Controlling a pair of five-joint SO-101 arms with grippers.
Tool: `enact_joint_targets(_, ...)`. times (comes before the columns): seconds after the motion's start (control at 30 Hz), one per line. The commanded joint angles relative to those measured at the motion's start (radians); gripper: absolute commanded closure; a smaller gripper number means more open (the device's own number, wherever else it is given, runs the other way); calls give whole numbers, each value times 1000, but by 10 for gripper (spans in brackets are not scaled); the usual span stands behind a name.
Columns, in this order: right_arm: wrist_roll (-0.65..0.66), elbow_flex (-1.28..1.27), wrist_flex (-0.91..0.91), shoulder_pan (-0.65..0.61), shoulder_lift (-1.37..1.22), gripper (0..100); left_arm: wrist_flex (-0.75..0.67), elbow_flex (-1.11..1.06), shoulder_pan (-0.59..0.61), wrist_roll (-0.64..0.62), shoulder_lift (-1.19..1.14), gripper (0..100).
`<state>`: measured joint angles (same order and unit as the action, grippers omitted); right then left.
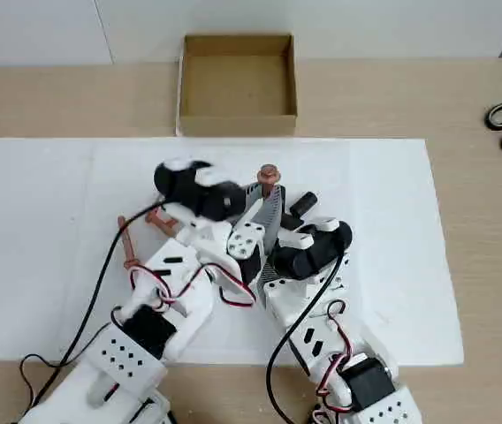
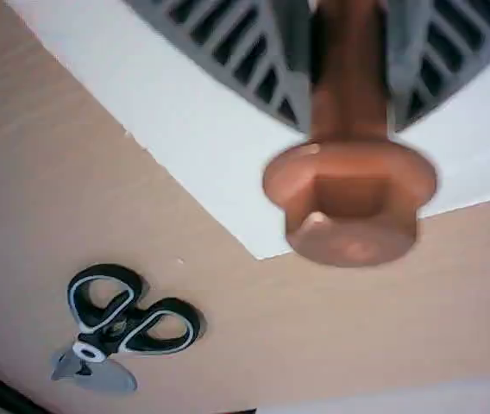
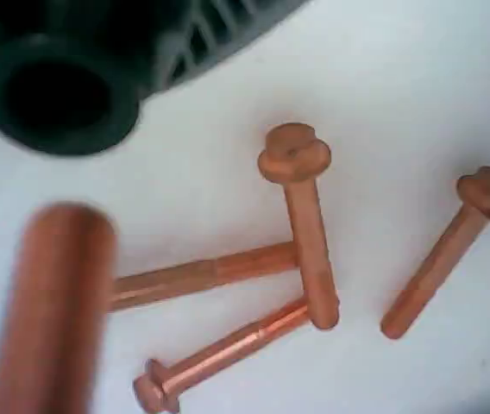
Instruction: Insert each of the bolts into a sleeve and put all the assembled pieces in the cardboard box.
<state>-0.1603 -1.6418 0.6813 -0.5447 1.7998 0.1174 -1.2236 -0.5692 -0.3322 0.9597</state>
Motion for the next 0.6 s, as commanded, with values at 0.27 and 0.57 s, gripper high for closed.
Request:
enact_joint_targets(0.27, -6, 9, -22, -7, 15, 995, -55, -30, -9, -5, 31, 994)
enact_joint_targets(0.57, -6, 9, -22, -7, 15, 995, 26, -28, -77, -3, 31, 994)
